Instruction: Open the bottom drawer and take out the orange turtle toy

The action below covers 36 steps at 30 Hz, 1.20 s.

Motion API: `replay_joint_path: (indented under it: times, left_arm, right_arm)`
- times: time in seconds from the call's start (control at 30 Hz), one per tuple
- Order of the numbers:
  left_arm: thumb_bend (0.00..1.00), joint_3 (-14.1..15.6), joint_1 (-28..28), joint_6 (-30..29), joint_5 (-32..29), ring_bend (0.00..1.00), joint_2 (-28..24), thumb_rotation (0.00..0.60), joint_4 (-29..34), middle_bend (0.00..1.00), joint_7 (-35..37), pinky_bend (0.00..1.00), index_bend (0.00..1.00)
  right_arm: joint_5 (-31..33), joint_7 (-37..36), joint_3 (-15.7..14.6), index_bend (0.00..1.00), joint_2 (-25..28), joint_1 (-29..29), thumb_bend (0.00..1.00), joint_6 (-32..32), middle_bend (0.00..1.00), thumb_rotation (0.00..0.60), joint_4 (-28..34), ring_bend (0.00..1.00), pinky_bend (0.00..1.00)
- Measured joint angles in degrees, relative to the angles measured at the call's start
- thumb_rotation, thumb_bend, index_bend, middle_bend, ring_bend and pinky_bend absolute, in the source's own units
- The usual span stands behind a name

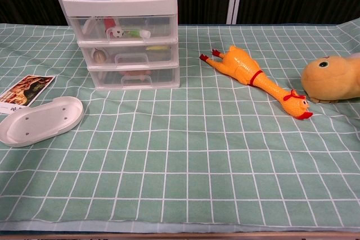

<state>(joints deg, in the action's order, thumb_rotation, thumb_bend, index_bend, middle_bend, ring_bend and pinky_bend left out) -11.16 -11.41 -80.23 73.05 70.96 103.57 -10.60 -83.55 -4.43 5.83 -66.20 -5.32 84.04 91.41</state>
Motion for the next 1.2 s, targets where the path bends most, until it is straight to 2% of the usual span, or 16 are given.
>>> replay_joint_path:
  times: [0.13, 0.23, 0.57, 0.8, 1.0, 1.2]
  left_arm:
    - [0.56, -1.8, -2.7, 3.1, -2.6, 0.92, 1.8, 0.6, 1.7, 0.9, -0.1, 0.96, 0.12]
    - [0.58, -3.0, -4.7, 5.7, -6.4, 0.96, 3.4, 0.6, 2.9, 0.94, -0.3, 1.0, 0.13]
    - [0.59, -8.0, -14.1, 14.8, -26.2, 0.98, 10.9, 0.6, 6.4, 0.97, -3.2, 1.0, 0.14]
    - [0.59, -11.4, -18.3, 18.4, -37.6, 0.99, 15.6, 0.6, 6.5, 0.97, -2.0, 1.0, 0.14]
    - [0.59, -15.4, -23.2, 23.3, -50.3, 0.99, 19.6, 0.6, 3.8, 0.98, 1.7, 1.0, 0.14]
    - [0.59, -17.4, -27.0, 25.7, -54.4, 0.99, 24.6, 0.6, -2.3, 0.98, 5.3, 1.0, 0.13]
  right_arm:
    - [0.3, -0.5, 0.0, 0.0, 0.1, 0.0, 0.05, -0.2, 0.0, 0.6, 0.0, 0.0, 0.18]
    - [0.4, -0.7, 0.0, 0.0, 0.1, -0.1, 0.05, -0.5, 0.0, 0.6, 0.0, 0.0, 0.18]
    - [1.0, -1.2, 0.1, 0.0, 0.2, -0.2, 0.05, -1.0, 0.0, 0.6, 0.3, 0.0, 0.18]
    - [1.4, -1.7, 0.2, 0.0, 0.4, -0.2, 0.05, -1.6, 0.0, 0.6, 0.5, 0.0, 0.18]
    - [1.7, -2.2, 0.2, 0.0, 0.6, -0.2, 0.05, -1.8, 0.0, 0.6, 0.8, 0.0, 0.18]
    - [2.0, -2.9, 0.3, 0.0, 0.7, -0.3, 0.05, -2.1, 0.0, 0.6, 1.0, 0.0, 0.18]
